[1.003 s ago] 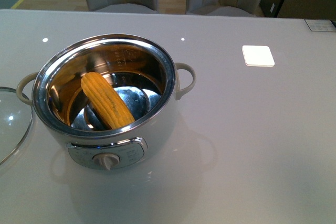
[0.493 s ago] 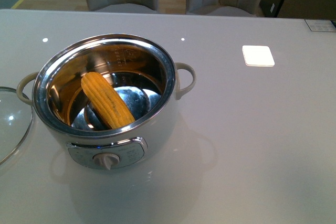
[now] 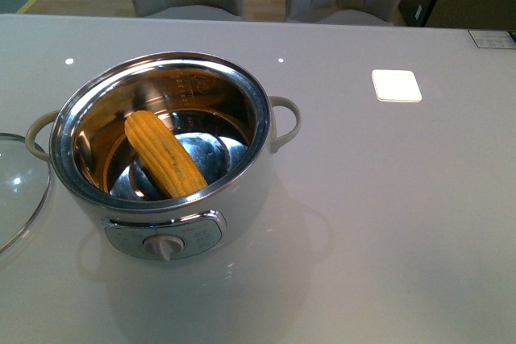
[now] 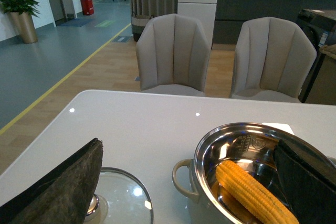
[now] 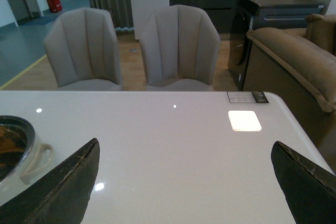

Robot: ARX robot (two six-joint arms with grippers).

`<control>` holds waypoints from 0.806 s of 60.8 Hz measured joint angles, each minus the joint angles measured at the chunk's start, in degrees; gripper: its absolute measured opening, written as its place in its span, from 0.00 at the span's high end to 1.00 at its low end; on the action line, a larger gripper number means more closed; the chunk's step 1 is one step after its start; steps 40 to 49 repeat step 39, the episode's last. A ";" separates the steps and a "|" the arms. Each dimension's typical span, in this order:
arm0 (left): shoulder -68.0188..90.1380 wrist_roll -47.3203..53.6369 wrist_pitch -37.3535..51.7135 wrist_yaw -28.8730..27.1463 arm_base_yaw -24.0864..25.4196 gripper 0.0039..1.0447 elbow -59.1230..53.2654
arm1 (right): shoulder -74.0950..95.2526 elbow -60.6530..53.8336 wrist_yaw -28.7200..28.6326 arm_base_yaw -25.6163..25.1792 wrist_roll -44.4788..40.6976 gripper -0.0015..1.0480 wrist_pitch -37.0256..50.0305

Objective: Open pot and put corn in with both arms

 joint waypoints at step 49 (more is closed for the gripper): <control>0.00 0.00 0.00 0.00 0.00 0.06 0.00 | 0.00 0.00 0.00 0.00 -0.02 0.08 0.00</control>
